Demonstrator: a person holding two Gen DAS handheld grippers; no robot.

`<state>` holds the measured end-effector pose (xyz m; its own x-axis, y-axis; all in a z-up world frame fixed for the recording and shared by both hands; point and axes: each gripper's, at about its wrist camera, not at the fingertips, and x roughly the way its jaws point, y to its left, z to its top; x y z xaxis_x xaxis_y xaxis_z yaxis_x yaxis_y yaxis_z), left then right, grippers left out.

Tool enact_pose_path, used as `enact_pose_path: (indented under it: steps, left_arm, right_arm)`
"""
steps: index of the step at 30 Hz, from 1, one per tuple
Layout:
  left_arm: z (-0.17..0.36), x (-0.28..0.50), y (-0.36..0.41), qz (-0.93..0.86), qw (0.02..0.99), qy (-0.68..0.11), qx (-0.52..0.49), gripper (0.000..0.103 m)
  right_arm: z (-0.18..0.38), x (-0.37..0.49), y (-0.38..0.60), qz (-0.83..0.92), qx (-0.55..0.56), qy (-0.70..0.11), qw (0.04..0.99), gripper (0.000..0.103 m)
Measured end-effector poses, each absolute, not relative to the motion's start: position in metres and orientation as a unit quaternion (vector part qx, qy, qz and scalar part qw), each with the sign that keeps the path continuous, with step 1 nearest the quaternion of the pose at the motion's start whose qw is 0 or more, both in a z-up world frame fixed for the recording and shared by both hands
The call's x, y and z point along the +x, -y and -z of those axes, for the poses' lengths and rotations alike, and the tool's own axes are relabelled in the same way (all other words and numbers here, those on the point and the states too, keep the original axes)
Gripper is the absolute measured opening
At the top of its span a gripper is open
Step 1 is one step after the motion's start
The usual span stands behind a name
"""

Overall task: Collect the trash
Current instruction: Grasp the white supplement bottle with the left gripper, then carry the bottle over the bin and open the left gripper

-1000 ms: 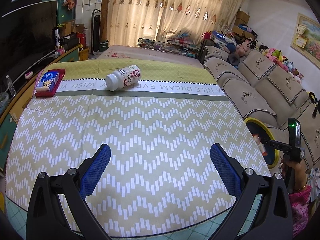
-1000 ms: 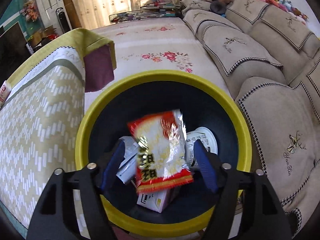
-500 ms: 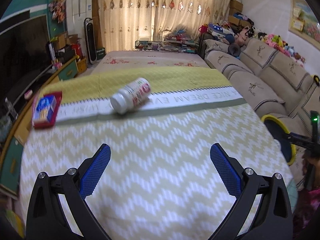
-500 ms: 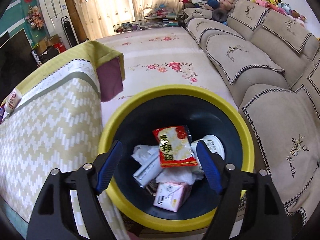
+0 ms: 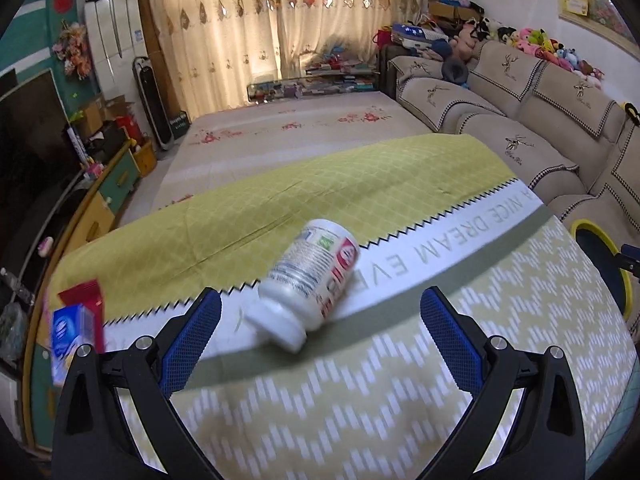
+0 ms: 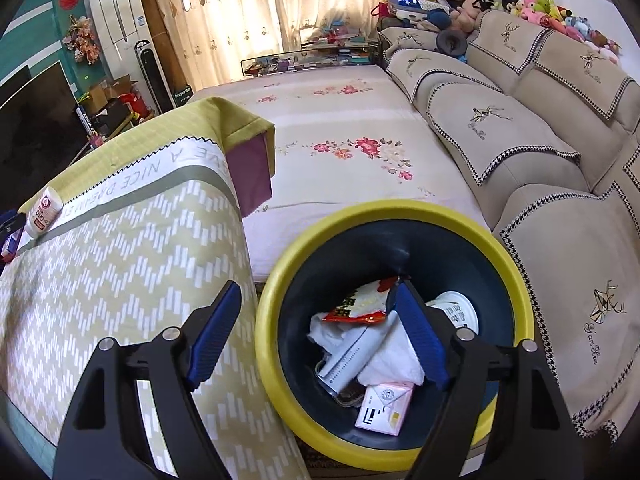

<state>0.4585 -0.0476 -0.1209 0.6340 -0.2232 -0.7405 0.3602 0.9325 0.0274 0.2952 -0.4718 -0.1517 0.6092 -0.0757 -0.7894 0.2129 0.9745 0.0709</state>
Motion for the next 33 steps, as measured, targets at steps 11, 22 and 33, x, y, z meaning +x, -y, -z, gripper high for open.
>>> enact_pose_path:
  steps: [11,22,33]
  left_arm:
    - [0.148,0.511,0.055,0.179,0.88,-0.427,0.105,0.089]
    - [0.163,0.536,0.059,0.196,0.862,-0.455,0.108,0.052]
    - [0.126,0.461,0.1,0.224,0.863,-0.44,0.104,0.049]
  right_arm:
    - [0.154,0.307,0.472,0.091,0.08,-0.441,0.889,0.076]
    - [0.157,0.311,0.466,0.083,0.078,-0.444,0.889,0.076]
    - [0.142,0.271,0.47,0.071,0.092,-0.419,0.901,0.076]
